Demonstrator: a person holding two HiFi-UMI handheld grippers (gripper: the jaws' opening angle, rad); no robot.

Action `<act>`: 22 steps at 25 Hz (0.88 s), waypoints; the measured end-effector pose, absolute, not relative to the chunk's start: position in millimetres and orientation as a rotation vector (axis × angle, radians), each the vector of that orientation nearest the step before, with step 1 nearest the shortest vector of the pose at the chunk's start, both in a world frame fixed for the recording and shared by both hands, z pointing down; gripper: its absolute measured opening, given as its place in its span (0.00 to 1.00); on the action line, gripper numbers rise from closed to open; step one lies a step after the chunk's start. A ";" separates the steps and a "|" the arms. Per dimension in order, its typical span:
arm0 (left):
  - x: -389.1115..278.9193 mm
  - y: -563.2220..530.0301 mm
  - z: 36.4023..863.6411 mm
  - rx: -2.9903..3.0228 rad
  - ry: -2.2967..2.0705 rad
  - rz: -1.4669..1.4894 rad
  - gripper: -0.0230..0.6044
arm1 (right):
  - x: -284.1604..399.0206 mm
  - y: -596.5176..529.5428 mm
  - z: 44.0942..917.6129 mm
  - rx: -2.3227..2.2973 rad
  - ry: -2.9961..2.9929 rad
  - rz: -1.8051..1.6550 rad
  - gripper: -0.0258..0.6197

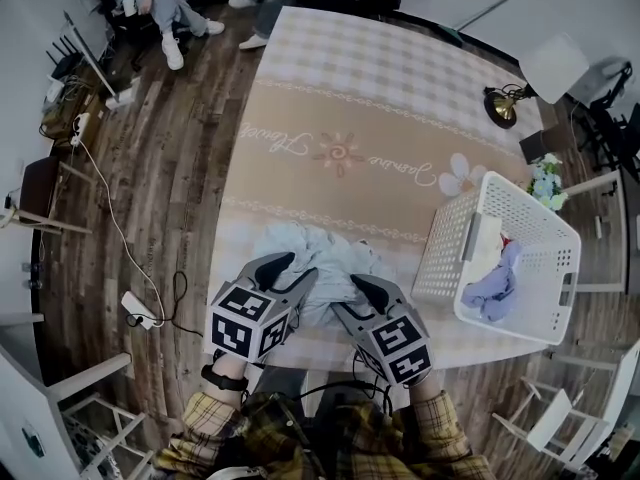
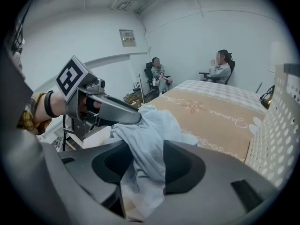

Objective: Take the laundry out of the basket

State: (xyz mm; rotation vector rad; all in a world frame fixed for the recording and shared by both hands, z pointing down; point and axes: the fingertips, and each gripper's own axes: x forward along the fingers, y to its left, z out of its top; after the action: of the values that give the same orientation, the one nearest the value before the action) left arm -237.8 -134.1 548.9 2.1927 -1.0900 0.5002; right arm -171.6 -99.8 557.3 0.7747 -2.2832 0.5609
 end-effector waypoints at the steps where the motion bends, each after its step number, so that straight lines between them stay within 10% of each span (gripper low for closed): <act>1: -239.3 -135.0 544.4 2.201 -1.097 0.493 0.40 | -169.6 -96.3 553.2 0.763 -2.292 0.565 0.40; 16: -249.9 -153.7 399.6 2.495 -0.976 0.115 0.42 | -198.3 -90.7 409.1 0.887 -2.787 0.837 0.46; 22: -210.9 -134.6 320.7 2.664 -0.835 -0.055 0.36 | -170.0 -88.2 349.5 1.015 -2.917 0.735 0.25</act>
State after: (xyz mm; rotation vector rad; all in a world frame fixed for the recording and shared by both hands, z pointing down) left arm -210.9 -134.6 320.7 2.6640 -0.8346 -0.0545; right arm -170.0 -88.2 349.5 1.0150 -2.9172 0.7352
